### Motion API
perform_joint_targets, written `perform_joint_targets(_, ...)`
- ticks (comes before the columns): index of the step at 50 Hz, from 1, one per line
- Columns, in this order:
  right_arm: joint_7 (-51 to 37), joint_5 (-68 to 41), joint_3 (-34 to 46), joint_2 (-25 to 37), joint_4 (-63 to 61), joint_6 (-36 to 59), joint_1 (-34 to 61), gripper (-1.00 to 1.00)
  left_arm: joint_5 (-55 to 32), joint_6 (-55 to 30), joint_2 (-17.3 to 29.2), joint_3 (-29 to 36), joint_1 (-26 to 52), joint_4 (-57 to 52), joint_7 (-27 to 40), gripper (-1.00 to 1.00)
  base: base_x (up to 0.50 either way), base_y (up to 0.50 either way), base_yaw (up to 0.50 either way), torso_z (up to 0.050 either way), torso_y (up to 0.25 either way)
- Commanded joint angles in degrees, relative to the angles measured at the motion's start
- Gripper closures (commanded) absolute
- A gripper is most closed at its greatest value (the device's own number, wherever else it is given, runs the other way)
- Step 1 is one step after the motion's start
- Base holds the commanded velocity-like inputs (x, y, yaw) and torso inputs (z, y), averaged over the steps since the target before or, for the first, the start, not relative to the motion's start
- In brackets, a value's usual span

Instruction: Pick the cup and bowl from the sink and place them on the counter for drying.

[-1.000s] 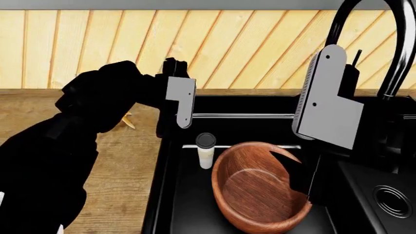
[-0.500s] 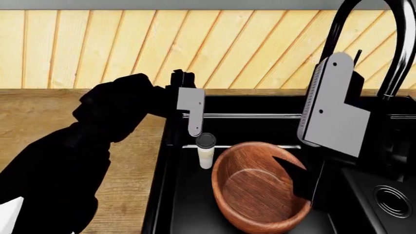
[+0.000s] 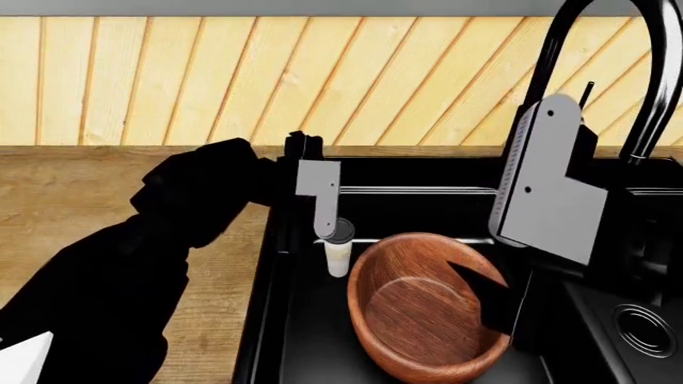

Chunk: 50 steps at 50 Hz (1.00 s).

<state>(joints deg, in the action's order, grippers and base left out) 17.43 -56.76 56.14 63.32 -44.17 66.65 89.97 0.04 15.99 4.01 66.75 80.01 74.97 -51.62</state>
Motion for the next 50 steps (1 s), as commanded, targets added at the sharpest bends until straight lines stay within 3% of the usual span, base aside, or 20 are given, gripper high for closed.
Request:
perform_joint_targets(1, -0.37, -0.5, -0.06, 0.16, -0.28, -0.12, -0.26, -1.0, 0.26, 0.03, 0.06, 0.51, -0.85, 0.0, 0.36, -1.0, 0.0, 0.0, 0.0, 0.0, 0.0)
perform_joint_targets(29, -0.61, -0.62, -0.11, 0.7, -0.09, -1.22, -0.84, -1.0, 0.05, -0.32, 0.09, 0.16, -1.35, 0.0, 0.1, -1.0, 0.0, 0.0, 0.0, 0.0, 0.0)
perform_joint_targets(50, -1.11, -0.99, -0.18, 1.0, -0.11, -1.95, -1.48, -1.0, 0.05, -0.31, -0.01, 0.41, -0.69, 0.01, 0.6, -1.0, 0.0, 0.0, 0.0, 0.001, -0.149)
